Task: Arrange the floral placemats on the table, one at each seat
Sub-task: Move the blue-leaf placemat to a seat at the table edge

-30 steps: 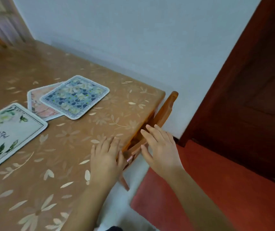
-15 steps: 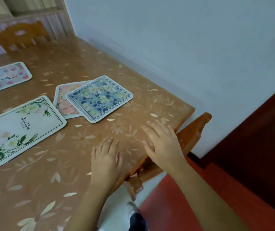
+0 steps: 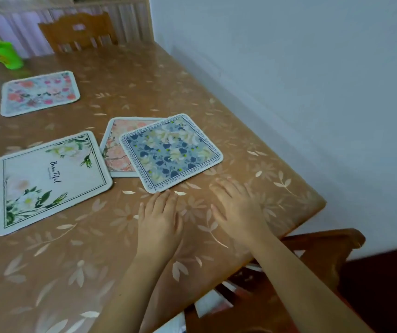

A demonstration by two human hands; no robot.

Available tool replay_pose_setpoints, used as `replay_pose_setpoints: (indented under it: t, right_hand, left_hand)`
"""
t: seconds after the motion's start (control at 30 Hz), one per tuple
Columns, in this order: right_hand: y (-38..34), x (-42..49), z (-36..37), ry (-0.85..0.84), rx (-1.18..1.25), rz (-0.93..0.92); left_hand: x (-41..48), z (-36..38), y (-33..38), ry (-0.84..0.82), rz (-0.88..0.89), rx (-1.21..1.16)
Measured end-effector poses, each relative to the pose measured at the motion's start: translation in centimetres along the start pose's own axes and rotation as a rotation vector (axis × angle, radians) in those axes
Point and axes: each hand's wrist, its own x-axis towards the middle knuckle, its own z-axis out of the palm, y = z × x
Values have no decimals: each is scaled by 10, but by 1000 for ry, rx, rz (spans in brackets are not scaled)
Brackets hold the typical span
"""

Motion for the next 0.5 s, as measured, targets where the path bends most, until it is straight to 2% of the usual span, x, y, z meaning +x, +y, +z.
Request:
replay_pose_setpoints:
  t: [0.3,0.5]
  right_hand:
    - [34,47,34,-156,65,-81]
    - [58,82,67,-260,141,-148]
  left_hand:
    - [14,21,-3,45,-74,109]
    - [30,42,3,-11,-183,149]
